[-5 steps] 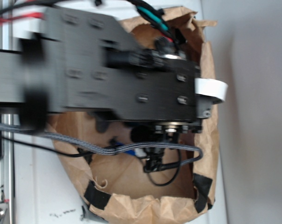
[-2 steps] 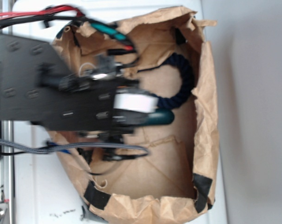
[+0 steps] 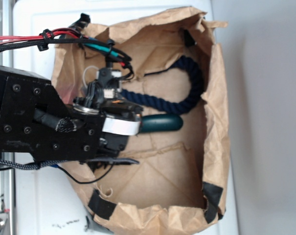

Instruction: Grab the gray animal.

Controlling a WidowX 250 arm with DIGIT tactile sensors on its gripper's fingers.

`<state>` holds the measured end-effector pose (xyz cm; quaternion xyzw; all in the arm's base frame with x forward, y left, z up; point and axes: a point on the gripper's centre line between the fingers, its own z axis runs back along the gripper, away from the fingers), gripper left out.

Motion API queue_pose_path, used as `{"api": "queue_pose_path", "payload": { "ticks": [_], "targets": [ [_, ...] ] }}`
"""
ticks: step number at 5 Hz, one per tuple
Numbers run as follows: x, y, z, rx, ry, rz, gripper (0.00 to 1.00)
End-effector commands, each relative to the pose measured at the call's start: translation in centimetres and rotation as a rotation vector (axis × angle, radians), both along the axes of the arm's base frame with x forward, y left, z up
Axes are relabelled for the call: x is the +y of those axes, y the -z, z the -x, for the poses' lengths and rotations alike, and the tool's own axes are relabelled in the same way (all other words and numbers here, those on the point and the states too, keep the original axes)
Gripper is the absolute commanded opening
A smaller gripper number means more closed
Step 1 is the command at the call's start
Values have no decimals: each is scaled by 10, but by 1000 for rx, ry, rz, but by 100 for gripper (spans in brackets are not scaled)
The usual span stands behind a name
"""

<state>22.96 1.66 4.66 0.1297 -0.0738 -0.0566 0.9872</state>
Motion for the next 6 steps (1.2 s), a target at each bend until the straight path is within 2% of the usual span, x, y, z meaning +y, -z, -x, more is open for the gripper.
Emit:
{"api": "queue_pose_path", "payload": {
  "ticks": [1,2,3,4,5,6],
  "targets": [
    [13,-24,3,39,30,58,100],
    [18,-38,-1,83,32,85,100],
    [18,-39,-1,97,21,85,100],
    [14,-25,-1,144,53,72,100],
    [13,-4,-4,129,17,66,100],
    [2,20,-5,86,-13,24,100]
  ]
}}
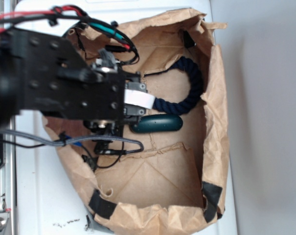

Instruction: Grab the gray animal.

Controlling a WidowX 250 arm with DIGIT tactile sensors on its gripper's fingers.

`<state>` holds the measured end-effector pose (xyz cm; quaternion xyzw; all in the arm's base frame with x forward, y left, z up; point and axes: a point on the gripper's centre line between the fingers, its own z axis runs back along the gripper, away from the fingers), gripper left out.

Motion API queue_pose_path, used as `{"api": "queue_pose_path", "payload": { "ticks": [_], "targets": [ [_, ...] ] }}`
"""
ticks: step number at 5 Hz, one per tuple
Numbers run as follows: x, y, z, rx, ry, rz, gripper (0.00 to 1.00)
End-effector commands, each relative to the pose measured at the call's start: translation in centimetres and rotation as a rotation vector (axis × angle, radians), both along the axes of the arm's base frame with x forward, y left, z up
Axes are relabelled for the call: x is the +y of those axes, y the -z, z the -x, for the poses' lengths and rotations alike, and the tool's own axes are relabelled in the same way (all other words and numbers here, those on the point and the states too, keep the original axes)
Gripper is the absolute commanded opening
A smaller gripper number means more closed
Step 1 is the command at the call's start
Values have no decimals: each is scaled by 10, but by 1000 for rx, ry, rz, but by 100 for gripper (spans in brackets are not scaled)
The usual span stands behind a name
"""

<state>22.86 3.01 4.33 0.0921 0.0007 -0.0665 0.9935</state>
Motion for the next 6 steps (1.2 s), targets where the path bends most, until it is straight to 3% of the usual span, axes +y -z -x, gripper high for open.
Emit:
{"api": "queue_pose_path", "payload": {
  "ticks": [1,4,6],
  "targets": [
    [-18,23,-6,-73,-45,-61,0],
    [-15,2,-14,-95,-82,15,0],
    [-33,-59,-10,-43,-123,125,0]
  ]
}}
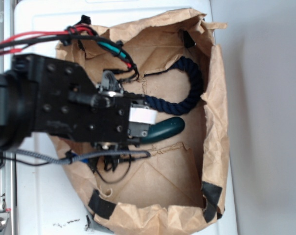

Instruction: Grab the gray animal.

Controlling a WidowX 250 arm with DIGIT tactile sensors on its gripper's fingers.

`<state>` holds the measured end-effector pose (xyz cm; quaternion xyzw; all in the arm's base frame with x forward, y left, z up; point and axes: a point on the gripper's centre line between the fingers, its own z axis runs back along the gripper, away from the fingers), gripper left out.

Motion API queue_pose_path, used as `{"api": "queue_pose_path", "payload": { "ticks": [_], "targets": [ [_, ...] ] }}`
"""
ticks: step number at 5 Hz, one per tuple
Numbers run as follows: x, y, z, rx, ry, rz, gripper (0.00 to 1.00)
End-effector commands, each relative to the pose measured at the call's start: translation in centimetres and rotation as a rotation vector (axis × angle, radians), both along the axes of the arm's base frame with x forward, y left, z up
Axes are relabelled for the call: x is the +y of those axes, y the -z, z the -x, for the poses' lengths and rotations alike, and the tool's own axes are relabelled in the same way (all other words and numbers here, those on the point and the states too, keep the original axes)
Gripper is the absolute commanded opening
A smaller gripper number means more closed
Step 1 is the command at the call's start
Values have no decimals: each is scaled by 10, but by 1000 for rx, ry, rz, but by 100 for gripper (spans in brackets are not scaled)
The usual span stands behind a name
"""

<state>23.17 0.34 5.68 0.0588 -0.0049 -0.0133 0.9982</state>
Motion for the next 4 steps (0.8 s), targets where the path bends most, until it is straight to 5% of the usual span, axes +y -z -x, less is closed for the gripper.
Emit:
{"api": "queue_pose_path", "payload": {
  "ticks": [1,2,3,4],
  "targets": [
    [-3,-83,-6,2,-24,122,0],
    [-12,-93,-3,-56,-65,107,0],
    [-15,-104,-2,-82,-72,152,0],
    [-20,-98,-1,-143,-51,123,0]
  ]
}}
